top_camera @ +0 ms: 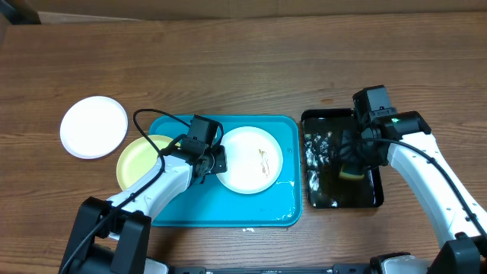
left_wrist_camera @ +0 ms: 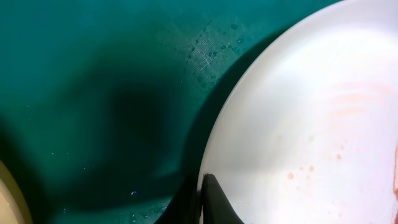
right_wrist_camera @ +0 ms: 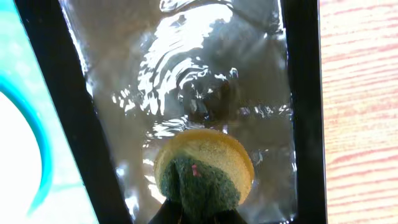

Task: Clean dirty plates on tray and stack at the side
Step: 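Dip and rub the sponge in the black tray water with the right gripper, then lift the sponge with the right gripper and move it onto the white plate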

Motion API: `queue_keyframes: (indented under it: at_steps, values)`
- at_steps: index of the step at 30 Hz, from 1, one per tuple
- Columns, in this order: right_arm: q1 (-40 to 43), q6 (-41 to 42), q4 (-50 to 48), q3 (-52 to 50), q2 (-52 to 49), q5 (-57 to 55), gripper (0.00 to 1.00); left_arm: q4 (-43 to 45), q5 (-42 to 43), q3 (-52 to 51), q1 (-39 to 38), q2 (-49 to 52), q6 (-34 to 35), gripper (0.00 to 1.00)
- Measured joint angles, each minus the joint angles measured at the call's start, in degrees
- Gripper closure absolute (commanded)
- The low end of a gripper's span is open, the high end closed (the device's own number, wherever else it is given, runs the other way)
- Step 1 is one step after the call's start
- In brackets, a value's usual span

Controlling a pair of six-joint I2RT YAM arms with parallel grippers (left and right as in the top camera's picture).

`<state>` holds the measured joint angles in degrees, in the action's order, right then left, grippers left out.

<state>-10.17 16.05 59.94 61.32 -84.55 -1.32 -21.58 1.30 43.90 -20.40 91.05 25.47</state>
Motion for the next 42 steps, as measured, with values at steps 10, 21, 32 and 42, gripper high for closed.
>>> queue_keyframes:
  at_steps: [10,21,32,42]
  values:
    - [0.0,-0.02,-1.01,0.0,0.0,0.02,0.96,-0.04,0.13,0.0,0.0,0.0,2.05,0.65]
    - [-0.04,-3.78,-3.74,-1.99,-0.37,2.01,0.96,-0.24,0.15,0.0,-0.02,0.0,3.34,0.93]
    - [-2.64,-10.6,-5.7,-1.99,-0.39,5.6,0.96,-0.68,4.26,0.0,-0.02,0.0,4.55,0.87]
    - [-14.01,-14.91,-15.04,-1.99,-0.39,7.48,0.96,-0.04,3.43,0.0,-0.02,0.0,4.57,0.96]
